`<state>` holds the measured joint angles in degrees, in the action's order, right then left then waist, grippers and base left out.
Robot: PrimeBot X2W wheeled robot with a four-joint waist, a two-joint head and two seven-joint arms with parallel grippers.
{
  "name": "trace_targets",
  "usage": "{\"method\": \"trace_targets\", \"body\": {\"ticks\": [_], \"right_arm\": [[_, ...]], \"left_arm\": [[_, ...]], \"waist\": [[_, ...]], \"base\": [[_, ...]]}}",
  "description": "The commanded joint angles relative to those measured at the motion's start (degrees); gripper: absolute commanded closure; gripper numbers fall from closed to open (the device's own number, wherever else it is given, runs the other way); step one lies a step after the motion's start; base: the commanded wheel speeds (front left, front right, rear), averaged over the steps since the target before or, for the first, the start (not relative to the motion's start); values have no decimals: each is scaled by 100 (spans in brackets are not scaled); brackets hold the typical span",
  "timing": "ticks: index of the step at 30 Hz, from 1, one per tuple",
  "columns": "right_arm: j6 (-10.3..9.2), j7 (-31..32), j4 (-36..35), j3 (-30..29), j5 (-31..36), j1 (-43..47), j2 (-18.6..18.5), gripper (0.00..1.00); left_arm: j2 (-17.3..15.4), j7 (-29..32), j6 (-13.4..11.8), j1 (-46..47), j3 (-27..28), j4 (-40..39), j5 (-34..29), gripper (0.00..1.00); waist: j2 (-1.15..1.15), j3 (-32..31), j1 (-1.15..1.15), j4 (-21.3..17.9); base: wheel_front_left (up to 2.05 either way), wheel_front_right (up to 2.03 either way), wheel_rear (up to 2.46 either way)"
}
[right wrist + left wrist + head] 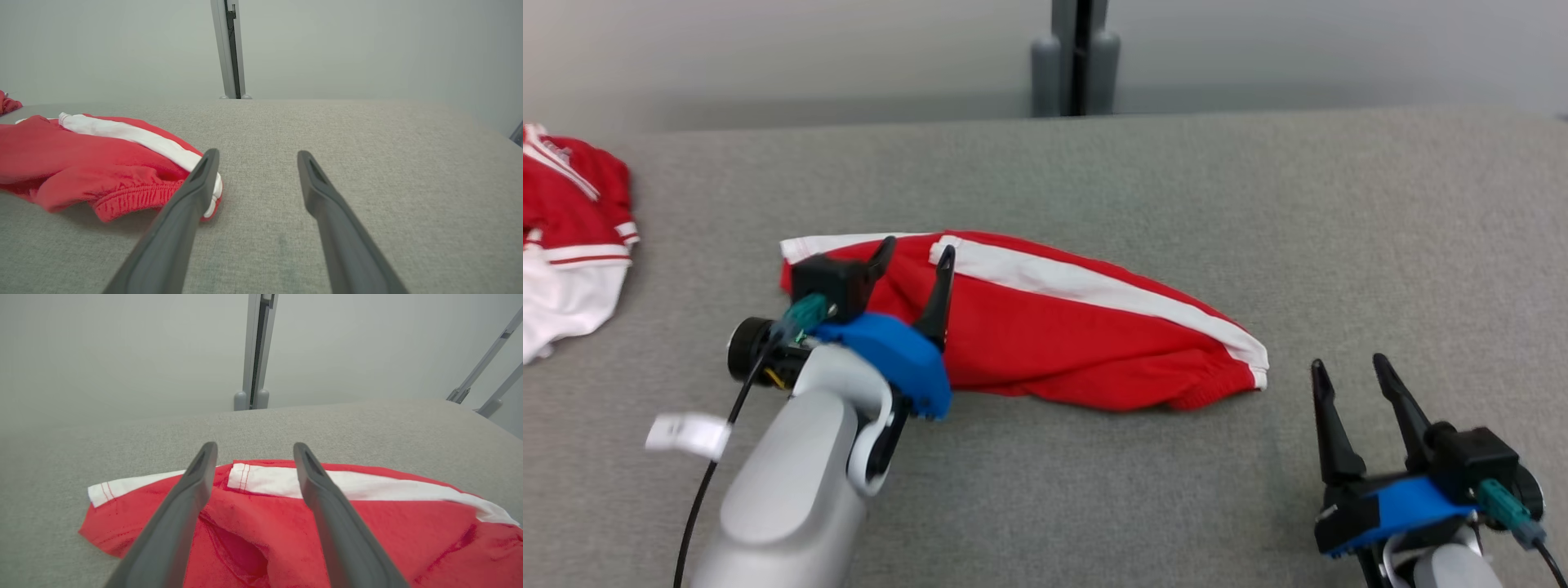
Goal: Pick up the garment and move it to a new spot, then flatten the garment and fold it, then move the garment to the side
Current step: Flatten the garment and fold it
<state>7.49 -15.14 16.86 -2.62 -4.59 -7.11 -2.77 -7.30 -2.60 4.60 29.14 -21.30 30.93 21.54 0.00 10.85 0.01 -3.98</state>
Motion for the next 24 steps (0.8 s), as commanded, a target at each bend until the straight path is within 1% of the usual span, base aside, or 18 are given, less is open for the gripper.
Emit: {"method": "trace_targets", "body": {"ticks": [1, 4, 6, 9, 11, 15, 21, 24], "right_arm": [[1, -2, -37, 75, -12, -134, -22, 0], [1, -2, -45, 167, -58, -256, -22, 0], [1, -2, -37, 194, -89, -324, -21, 0], [1, -2, -31, 201, -119, -371, -20, 0], [1, -2, -31, 205, -148, -396, -21, 0], [1, -2, -36, 205, -193, -418, -21, 0], [1, -2, -49, 227, -249, -462, -21, 0], [1, -2, -48, 266, -268, -460, -21, 0]], "left_arm": [[25, 328, 40, 336, -78, 265, 25, 0], [73, 898, 40, 844, -29, 762, 175, 0], [1, 1139, -34, 1131, -55, 1065, 114, 0], [-39, 1329, -131, 1404, -25, 1426, 134, 0], [-99, 1381, -147, 1552, -33, 1601, 100, 0], [-94, 1426, 0, 1672, -108, 1843, 131, 0], [-48, 1442, 174, 1733, -334, 1982, 161, 0], [-64, 1459, 206, 1807, -426, 2006, 145, 0]], "waist": [[0, 192, -1, -62], [0, 443, -1, -223], [0, 587, -1, -314], [0, 753, -1, -414], [0, 826, -1, -458], [0, 887, -1, -496], [0, 905, -1, -495], [0, 911, -1, -515]], "base": [[0, 0, 0], [0, 0, 0], [0, 0, 0], [0, 0, 0], [0, 0, 0], [0, 0, 0], [0, 0, 0], [0, 0, 0]]}}
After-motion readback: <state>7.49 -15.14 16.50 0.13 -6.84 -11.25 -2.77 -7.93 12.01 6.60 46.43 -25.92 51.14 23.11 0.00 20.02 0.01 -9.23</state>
